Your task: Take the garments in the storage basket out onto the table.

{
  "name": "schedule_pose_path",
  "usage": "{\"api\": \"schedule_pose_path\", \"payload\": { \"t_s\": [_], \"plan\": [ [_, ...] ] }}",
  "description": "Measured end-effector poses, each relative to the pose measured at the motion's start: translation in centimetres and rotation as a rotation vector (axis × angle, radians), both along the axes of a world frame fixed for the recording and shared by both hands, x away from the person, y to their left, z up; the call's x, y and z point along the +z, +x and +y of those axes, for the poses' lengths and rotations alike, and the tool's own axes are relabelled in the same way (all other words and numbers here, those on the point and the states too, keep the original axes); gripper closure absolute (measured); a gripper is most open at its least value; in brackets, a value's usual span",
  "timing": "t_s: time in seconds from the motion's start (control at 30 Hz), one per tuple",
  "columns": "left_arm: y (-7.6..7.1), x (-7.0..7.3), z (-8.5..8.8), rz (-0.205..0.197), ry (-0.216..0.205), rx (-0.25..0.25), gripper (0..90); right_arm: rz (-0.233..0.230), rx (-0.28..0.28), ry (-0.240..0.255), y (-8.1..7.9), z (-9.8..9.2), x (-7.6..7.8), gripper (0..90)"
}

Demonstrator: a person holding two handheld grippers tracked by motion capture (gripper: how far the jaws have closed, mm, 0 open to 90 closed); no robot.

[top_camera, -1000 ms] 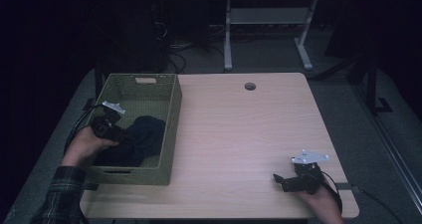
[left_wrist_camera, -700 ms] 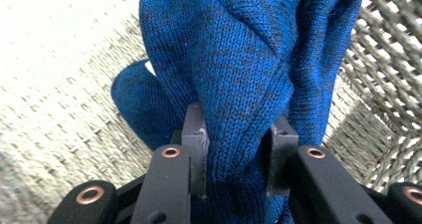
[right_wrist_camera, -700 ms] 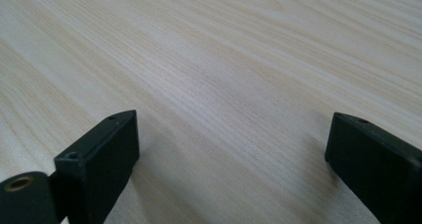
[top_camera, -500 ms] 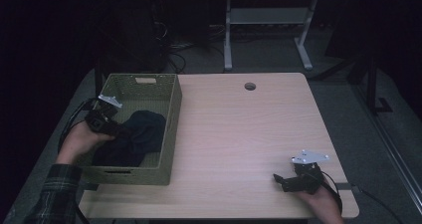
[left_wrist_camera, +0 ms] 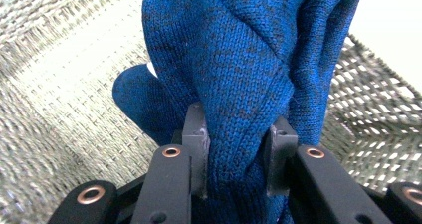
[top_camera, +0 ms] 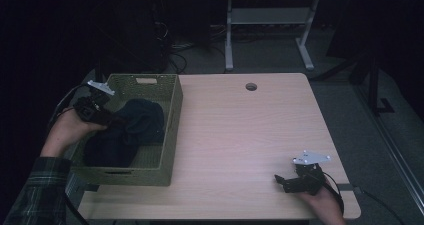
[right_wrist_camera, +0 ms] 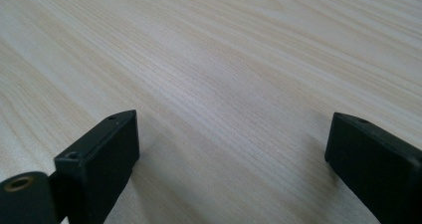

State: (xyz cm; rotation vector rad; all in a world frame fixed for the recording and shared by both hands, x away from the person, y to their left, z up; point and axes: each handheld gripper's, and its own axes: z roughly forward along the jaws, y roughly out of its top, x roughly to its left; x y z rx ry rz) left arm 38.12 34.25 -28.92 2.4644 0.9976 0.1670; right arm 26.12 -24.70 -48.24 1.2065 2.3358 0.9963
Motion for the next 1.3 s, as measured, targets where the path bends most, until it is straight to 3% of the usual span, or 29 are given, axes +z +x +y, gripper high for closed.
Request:
{"api": "schedule_pose_path", "payload": {
  "t_s": [0.57,0.9,1.3],
  "plan": [
    [-0.5,4.1,-0.8,-0.025,0.012,-0.028,69.9,0.000,0.001,0.000,0.0,0.0,0.0,6.5],
    [-0.7,6.3,-2.9,-0.041,0.006,-0.078,70.3,0.000,0.001,0.000,0.0,0.0,0.0,6.5],
    [-0.8,8.7,-6.7,-0.059,0.003,-0.146,70.9,-0.001,0.001,0.000,0.0,0.0,0.0,6.5]
  ]
}}
